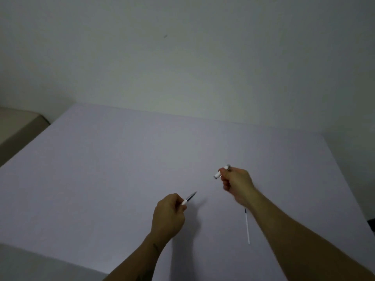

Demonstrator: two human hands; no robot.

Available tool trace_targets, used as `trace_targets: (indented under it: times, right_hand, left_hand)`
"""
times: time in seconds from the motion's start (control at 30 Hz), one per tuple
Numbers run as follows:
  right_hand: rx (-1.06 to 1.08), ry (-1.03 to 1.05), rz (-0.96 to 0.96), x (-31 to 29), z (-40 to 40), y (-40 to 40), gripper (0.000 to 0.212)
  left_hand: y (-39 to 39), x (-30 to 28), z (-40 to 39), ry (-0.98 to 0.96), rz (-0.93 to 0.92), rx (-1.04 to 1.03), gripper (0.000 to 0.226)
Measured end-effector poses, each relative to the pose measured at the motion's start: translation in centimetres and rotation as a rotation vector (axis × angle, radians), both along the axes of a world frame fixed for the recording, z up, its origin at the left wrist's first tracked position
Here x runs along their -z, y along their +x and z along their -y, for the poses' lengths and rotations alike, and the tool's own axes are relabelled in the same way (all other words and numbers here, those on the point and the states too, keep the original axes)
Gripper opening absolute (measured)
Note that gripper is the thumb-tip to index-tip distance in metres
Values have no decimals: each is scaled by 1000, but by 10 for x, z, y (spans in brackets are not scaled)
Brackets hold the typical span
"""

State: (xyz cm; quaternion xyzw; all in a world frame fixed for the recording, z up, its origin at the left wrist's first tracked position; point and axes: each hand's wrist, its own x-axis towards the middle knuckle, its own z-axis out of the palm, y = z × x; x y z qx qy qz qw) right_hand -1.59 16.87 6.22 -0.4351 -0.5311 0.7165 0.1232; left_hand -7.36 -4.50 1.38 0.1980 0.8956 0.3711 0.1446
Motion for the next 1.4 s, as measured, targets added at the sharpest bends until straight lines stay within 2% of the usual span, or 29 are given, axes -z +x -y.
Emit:
trace_targets:
  times: [0.13,0.33,0.47,0.7,1.2,1.27,1.4]
  right_hand:
    - [-217,58,148,0,-23,9,10]
    - [-337,285,344,43,12,21,7]
    - [-463,547,501,64,30,34,21]
    - [-566,701,607,80,38,40,18]
    - [-569,661,626,74,29,47,16]
    - [-554,649,630,66,24,47,21]
    - [-431,557,464,45,26,42,20]
  left_hand:
    - [3,-2,-6,43,35,-15,13]
    - [1,-3,-19,99,55,-32,13]
    - [6,3,-20,88,80,-28,14]
    - [14,8,-15,68,134,-29,13]
    - [17,2,-7,81,195,-7,13]
    - [18,0,-10,94,200,-11,13]
    - [21,-3,-16,118,192,-27,8]
